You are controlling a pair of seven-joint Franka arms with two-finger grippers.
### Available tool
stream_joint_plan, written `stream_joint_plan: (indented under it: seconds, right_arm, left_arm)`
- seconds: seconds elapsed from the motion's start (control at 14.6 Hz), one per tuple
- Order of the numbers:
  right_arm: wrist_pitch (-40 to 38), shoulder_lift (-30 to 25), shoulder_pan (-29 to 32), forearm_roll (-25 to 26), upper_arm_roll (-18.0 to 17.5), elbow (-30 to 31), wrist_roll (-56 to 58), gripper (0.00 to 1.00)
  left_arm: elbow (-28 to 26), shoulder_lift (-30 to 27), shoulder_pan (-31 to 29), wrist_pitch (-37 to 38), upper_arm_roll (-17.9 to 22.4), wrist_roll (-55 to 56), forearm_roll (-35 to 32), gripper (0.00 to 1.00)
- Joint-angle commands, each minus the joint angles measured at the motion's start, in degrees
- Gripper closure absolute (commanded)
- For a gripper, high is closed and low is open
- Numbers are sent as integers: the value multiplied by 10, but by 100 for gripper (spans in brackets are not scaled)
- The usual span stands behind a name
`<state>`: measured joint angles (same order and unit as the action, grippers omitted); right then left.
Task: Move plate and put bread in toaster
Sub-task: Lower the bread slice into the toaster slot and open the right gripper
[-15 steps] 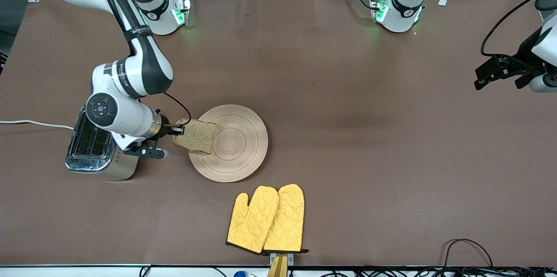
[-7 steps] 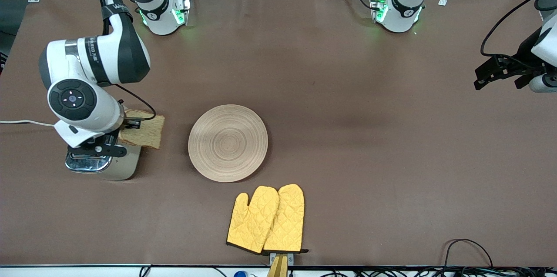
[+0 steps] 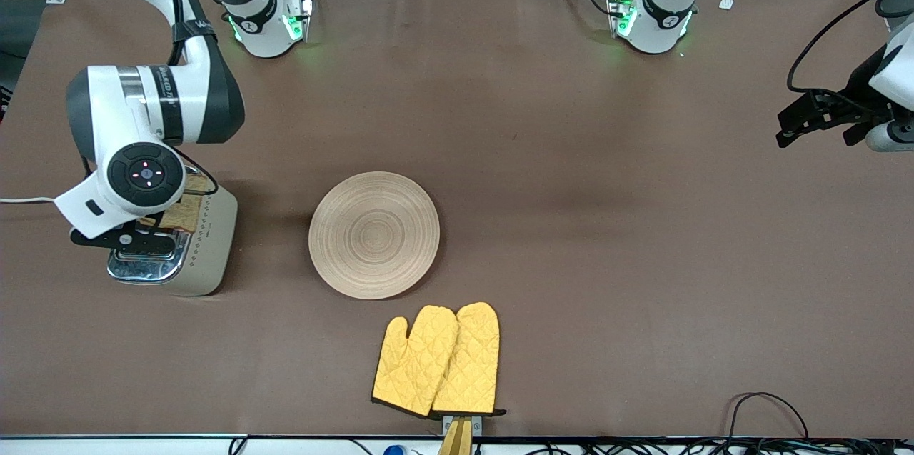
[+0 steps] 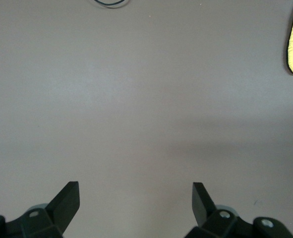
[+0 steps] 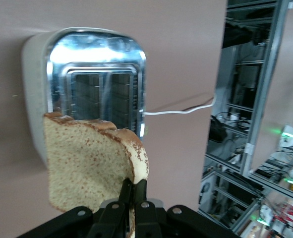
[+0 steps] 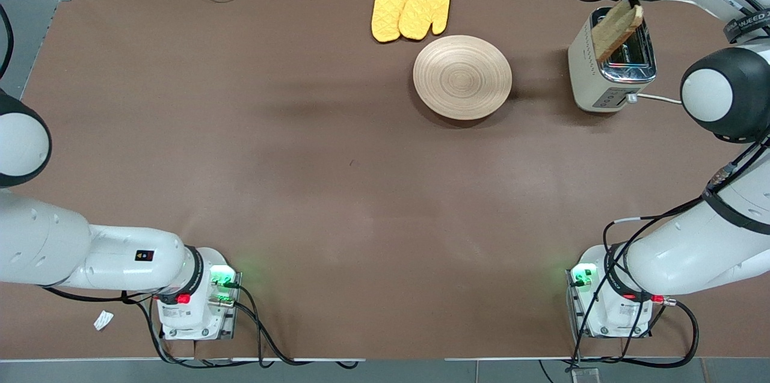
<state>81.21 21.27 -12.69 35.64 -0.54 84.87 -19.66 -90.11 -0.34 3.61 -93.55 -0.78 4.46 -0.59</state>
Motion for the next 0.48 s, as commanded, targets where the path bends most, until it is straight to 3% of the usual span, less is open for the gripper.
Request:
stream_joint_plan:
  seconds: [0.0,0.41]
  right_arm:
    - [-4,-9,6,41,-3,9,-3,100]
    - [4,-3,6,95,-4,8,-6,100]
  left_arm:
    - [-11,-14,3,-6,0,5,1,0]
    - [-11,-14,2,-6,1,5,1,0]
